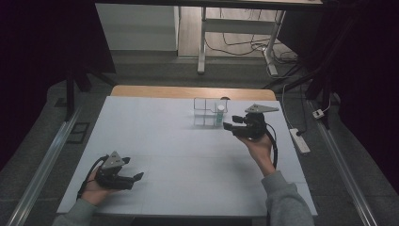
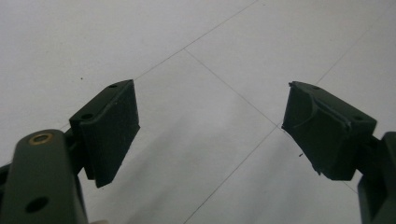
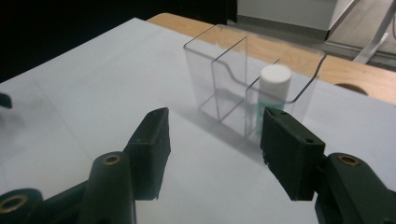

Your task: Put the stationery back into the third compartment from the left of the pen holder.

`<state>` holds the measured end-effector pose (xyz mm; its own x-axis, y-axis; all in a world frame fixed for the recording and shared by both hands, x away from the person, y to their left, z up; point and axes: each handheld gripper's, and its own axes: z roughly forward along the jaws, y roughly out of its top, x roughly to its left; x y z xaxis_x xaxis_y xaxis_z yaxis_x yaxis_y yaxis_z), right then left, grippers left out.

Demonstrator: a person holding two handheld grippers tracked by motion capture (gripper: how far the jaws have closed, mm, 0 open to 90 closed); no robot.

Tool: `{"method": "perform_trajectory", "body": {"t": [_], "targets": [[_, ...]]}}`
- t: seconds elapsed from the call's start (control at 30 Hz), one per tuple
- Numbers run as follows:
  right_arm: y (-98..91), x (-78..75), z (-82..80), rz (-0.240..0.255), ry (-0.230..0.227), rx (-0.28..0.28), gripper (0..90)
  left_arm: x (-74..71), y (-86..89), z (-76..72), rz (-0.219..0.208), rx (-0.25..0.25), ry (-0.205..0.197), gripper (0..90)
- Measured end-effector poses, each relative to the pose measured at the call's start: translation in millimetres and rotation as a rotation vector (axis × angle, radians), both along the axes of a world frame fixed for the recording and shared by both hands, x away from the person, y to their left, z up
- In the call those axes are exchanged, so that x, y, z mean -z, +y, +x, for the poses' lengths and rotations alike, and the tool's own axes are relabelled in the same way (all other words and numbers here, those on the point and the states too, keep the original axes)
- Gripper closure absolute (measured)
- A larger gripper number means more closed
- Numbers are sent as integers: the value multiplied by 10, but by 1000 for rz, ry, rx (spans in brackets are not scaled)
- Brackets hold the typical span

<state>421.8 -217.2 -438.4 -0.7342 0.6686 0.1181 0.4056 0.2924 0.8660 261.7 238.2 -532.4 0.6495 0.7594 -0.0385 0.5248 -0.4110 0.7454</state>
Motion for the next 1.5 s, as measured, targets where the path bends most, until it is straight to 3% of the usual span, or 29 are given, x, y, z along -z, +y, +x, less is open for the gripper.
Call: {"method": "perform_trajectory", "body": {"t": [0.43, 0.63, 0.77, 0.97, 1.13, 1.5], "targets": [[-169, 224, -516, -44, 17, -57, 388, -6, 7, 7, -6, -4, 0, 180], [-315, 341, -730, -84, 32, -49, 377, -5, 4, 14, -7, -8, -1, 180], [-436, 418, -828, -85, 47, -33, 374, -7, 9, 15, -6, -10, -3, 180], [-644, 512, -930, -103, 54, -13, 369, -4, 5, 19, -6, -13, -2, 180], [-771, 602, -1008, -155, 54, -10, 361, -3, 6, 23, -5, -15, -3, 180], [-763, 677, -1022, -201, 62, -36, 352, -8, 8, 25, -9, -19, -9, 181]]}}
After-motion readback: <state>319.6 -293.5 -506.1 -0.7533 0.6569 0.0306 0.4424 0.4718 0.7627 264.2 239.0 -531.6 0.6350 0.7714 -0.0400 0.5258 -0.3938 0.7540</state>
